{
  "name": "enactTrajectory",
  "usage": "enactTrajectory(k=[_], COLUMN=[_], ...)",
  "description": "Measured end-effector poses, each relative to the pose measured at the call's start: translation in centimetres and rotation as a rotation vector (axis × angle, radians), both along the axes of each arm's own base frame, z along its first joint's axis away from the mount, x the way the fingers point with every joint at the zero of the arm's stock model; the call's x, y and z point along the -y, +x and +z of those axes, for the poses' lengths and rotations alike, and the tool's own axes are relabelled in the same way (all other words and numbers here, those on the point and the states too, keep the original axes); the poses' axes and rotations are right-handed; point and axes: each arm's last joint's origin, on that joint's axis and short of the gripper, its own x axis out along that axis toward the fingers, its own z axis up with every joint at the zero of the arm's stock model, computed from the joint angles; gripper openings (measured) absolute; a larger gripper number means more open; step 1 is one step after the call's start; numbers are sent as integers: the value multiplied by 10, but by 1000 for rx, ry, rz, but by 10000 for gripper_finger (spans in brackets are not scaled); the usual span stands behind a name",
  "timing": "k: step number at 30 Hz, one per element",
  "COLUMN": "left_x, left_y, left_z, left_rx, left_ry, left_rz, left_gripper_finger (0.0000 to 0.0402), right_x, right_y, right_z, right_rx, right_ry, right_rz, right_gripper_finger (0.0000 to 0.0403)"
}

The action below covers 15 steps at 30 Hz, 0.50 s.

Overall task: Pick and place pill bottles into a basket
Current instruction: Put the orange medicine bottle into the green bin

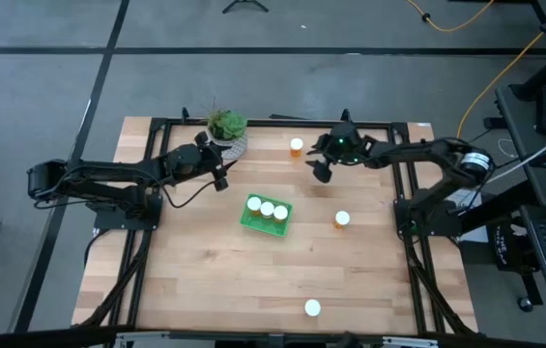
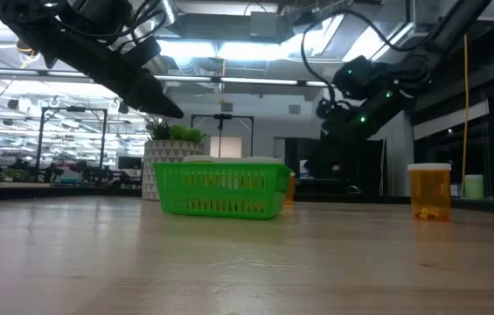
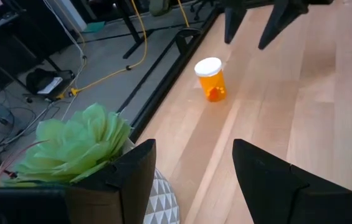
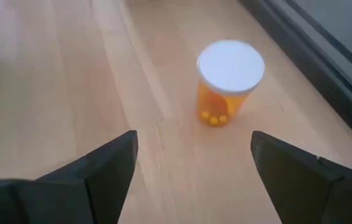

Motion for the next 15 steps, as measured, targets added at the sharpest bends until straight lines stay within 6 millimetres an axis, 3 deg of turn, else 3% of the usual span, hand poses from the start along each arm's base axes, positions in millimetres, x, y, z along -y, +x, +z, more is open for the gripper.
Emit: enactTrajectory(k=[7, 15], left_x=[0, 0], left_y=[0, 0], left_z=[0, 0], left_rx=[0, 0], left_ry=[0, 0], left_rz=[0, 0], left_gripper_finger=[210, 210], right_x=[6, 28], right_y=[9, 30], right_z=[-15, -12], right_rx=[2, -61], right_ry=[-1, -62], right_rz=[-1, 3], right_gripper_finger=[316, 316])
